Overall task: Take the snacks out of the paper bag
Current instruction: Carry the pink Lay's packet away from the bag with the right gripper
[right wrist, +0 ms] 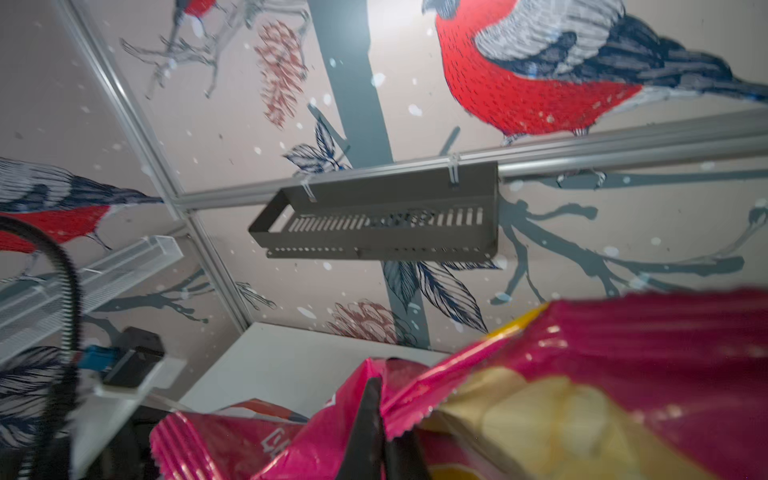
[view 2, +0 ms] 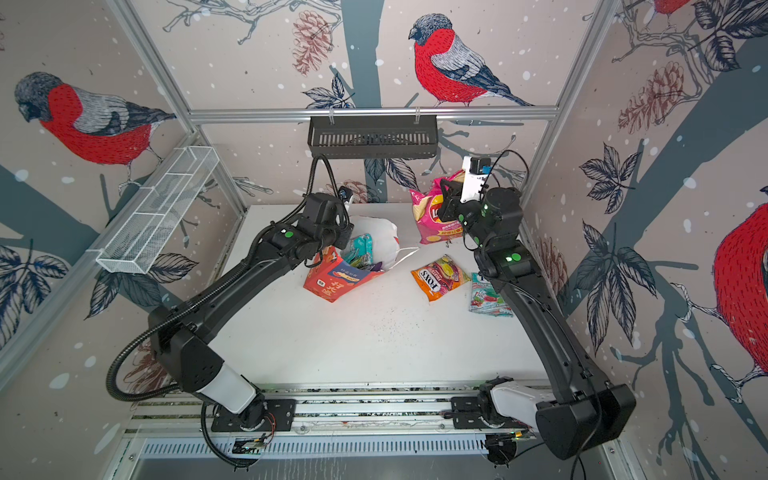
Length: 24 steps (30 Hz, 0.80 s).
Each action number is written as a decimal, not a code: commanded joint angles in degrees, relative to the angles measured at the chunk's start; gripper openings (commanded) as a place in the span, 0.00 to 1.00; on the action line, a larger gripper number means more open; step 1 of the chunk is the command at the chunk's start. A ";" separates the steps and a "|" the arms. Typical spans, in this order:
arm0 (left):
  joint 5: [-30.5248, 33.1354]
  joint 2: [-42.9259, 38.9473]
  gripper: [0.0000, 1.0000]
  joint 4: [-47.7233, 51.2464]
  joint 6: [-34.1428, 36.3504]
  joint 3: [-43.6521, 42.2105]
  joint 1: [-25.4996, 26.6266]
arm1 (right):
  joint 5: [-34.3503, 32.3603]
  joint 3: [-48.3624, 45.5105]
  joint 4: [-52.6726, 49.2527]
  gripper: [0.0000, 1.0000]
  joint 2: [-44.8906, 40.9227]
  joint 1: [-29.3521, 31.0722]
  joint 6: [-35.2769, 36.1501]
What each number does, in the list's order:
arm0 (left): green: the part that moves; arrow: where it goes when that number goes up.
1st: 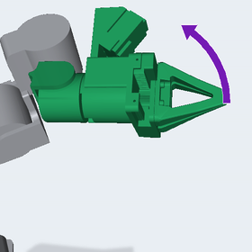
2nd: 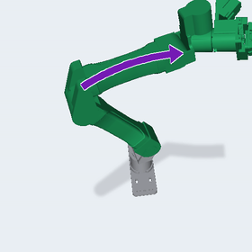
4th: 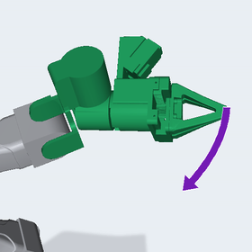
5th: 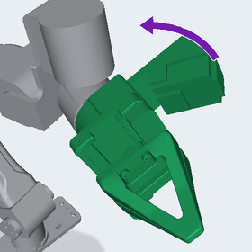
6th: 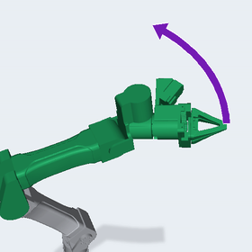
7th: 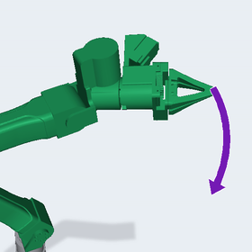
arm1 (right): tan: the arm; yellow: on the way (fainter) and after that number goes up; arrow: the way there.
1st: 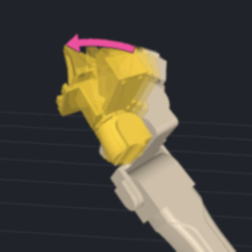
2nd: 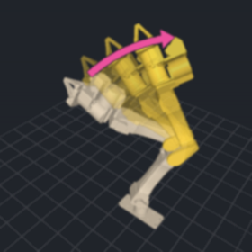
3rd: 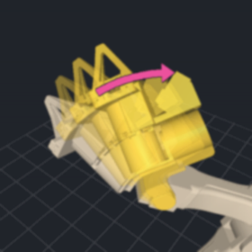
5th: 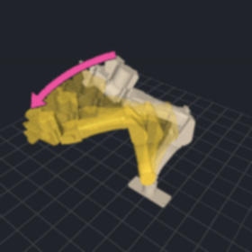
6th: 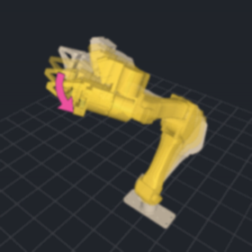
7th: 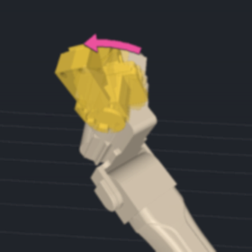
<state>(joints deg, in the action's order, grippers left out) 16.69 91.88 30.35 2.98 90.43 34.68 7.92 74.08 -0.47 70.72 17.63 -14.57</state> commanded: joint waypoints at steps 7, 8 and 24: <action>3.02 -4.21 0.00 -0.24 1.23 -3.31 -0.14 | -0.64 -2.39 2.68 0.02 9.43 -0.85 -0.64; 3.00 -4.49 0.00 -0.33 1.29 -3.61 -0.14 | -0.12 -2.16 2.45 0.02 10.61 -0.90 -1.05; 3.18 -6.88 0.00 -1.97 1.76 -6.40 -0.16 | 0.25 -0.74 -6.72 0.01 17.36 2.09 -2.57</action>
<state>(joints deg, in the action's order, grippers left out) 19.27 85.73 30.17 3.92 84.36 34.68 6.94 72.18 -5.87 87.20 19.38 -16.56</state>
